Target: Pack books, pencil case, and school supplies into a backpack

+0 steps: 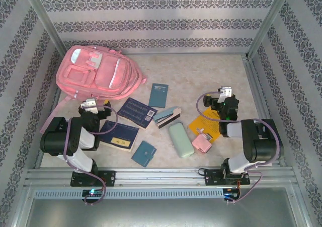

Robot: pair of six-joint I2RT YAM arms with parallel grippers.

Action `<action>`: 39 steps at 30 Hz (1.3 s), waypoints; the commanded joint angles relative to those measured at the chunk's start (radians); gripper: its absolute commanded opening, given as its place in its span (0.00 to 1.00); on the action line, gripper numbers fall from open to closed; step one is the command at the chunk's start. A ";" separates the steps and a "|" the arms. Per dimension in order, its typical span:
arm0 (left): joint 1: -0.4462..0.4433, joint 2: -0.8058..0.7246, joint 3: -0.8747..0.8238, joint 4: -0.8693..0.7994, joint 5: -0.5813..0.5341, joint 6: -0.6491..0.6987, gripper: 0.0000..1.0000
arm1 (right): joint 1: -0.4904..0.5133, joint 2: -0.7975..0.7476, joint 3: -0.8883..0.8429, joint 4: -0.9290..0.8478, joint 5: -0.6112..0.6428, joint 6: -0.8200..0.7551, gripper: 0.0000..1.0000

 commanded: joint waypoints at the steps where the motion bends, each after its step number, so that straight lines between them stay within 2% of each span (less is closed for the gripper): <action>1: 0.010 0.000 -0.015 0.056 0.010 -0.019 1.00 | -0.006 -0.002 0.001 0.013 -0.015 0.004 0.98; 29: 0.010 0.005 -0.008 0.058 0.025 -0.010 1.00 | -0.006 -0.003 -0.002 0.020 -0.024 0.000 0.98; 31: 0.009 -0.016 -0.009 0.054 0.042 0.002 1.00 | 0.003 -0.038 -0.025 0.031 -0.016 -0.007 0.98; 32: 0.005 -0.044 -0.017 0.044 0.030 0.005 1.00 | 0.013 -0.077 -0.039 0.007 0.030 -0.009 0.98; 34: -0.006 -0.125 -0.030 -0.003 -0.010 0.008 1.00 | 0.034 -0.162 -0.023 -0.111 0.079 -0.022 0.98; 37: -0.013 -0.303 -0.017 -0.175 -0.034 0.012 1.00 | 0.046 -0.291 0.041 -0.264 0.093 -0.008 0.98; 39: -0.030 -0.348 -0.033 -0.119 -0.008 0.039 1.00 | 0.092 -0.377 0.064 -0.338 0.148 0.045 0.98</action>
